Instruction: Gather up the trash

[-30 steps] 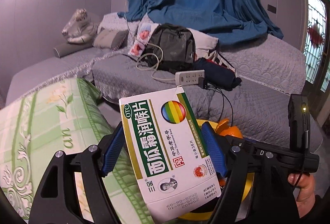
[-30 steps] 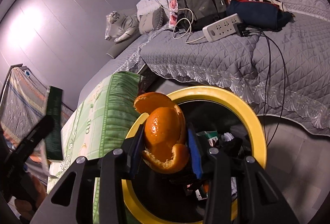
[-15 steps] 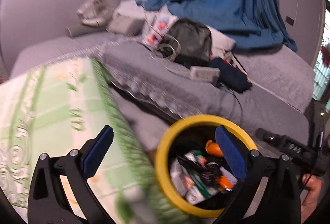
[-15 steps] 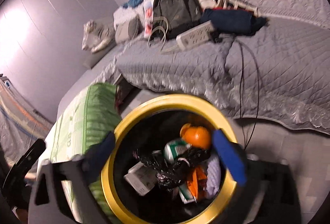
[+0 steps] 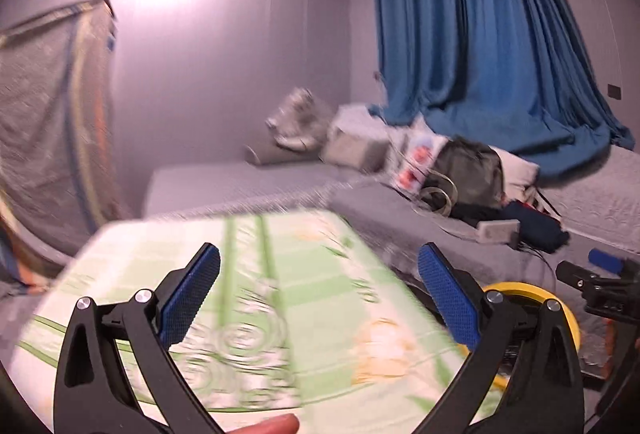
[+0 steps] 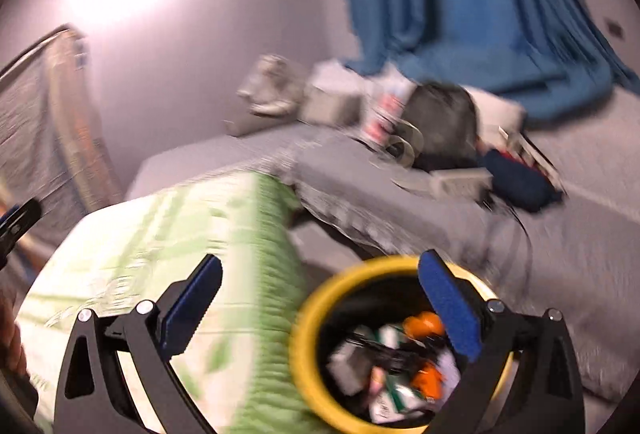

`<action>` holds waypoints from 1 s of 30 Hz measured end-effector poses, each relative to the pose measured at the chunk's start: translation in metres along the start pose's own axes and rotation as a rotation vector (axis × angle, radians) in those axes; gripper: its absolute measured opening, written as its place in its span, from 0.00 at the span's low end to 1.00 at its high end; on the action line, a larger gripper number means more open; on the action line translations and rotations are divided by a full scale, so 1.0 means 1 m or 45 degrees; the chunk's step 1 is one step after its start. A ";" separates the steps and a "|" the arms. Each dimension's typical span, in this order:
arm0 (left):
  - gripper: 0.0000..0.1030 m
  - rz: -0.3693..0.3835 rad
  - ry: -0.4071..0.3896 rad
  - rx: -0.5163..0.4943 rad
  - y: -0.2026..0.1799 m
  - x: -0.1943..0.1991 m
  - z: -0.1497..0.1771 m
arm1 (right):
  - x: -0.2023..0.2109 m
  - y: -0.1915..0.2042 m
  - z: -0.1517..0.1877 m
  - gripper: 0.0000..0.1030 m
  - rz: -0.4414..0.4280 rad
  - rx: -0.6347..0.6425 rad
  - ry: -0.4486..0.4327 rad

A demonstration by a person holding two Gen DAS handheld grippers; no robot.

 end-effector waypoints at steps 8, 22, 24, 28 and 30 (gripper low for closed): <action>0.92 -0.139 -0.102 0.084 0.076 0.072 -0.019 | 0.038 0.115 -0.020 0.92 -0.282 0.138 -0.106; 0.92 -0.402 -0.145 0.130 0.141 0.126 0.037 | 0.060 0.200 0.029 0.92 -0.234 0.219 -0.210; 0.92 -0.417 -0.123 0.141 0.144 0.128 0.046 | 0.058 0.202 0.034 0.92 -0.218 0.227 -0.216; 0.92 -0.408 -0.113 0.199 0.151 0.135 0.058 | 0.054 0.205 0.045 0.92 -0.212 0.255 -0.209; 0.92 -0.404 -0.112 0.207 0.151 0.135 0.059 | 0.052 0.204 0.049 0.92 -0.226 0.238 -0.184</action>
Point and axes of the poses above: each gripper's, at about its wrist camera, not at the fingertips, and x roughly against the way its jaws point, y to its left, z to its underside, the point moved 2 cm from there along -x, roughly the way its jaws point, and after that the axes turned 12 degrees about -z, right-handed, at the moved point
